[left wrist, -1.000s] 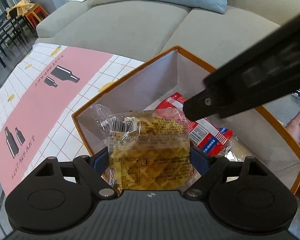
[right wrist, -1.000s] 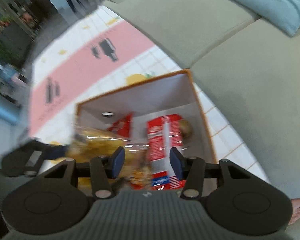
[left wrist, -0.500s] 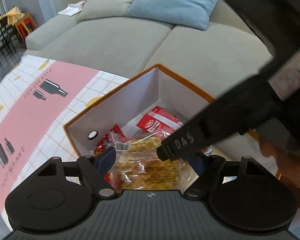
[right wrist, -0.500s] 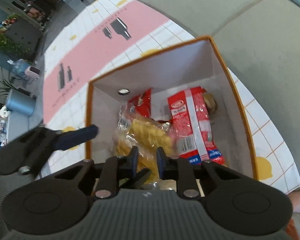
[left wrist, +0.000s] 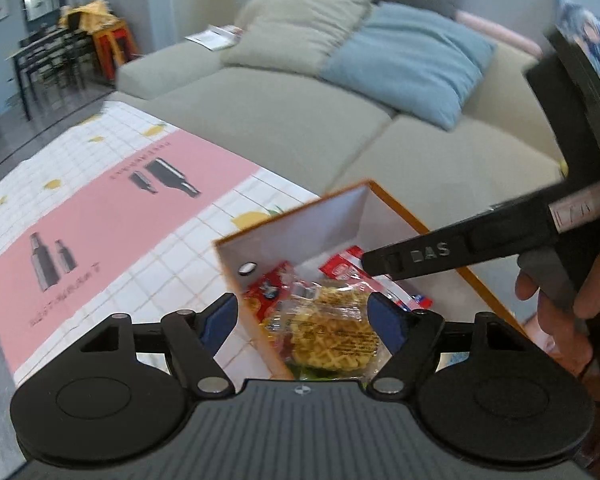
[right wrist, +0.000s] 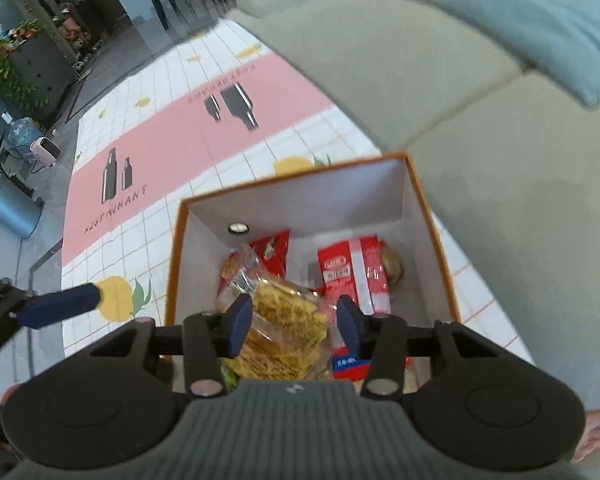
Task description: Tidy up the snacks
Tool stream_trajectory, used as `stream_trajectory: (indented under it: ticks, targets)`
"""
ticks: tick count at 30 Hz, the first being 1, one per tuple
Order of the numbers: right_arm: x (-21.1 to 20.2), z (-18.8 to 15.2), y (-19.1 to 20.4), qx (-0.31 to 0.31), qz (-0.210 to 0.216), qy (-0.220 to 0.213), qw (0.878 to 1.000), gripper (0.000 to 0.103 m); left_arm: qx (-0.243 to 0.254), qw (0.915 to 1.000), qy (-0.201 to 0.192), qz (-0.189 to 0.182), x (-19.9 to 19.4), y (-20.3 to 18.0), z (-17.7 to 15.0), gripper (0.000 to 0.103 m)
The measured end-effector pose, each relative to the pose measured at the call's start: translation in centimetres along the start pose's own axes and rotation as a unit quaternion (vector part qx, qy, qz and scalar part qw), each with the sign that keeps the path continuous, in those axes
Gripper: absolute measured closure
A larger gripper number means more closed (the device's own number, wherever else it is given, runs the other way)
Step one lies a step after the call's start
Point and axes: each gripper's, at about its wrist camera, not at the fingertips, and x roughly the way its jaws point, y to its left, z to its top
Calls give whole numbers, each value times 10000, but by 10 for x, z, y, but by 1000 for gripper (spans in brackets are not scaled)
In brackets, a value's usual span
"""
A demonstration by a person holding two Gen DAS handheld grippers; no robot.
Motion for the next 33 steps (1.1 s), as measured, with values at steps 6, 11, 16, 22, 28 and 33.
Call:
stream_trajectory:
  ticks: [6,11,16,22,28,33]
  targets:
    - [-38,-12,28,-510,-215,-926,9942,52,-161,9972,-411,608,-43,11,-11,16]
    - [-63,-37,49,-830,-309,-1597,9832,52,-292,9907,-716,1122,-68,21,-27,16]
    - [-82,-66,64,-1062,-444,-1989,9732,51,-387,9848,-1025,1347,-93,29,-44,16]
    - [-100,-99,82,-1209,-621,-2395,9613,29,-640,9794,-1037,1609,-107,36,-63,16]
    - [-103,-131,96,-1215,-705,-2431,9598,28,-699,9758,-670,1959,-94,40,-88,15]
    - [-97,-153,97,-1030,-701,-2102,9697,28,-701,9803,-111,1843,-73,43,-111,15]
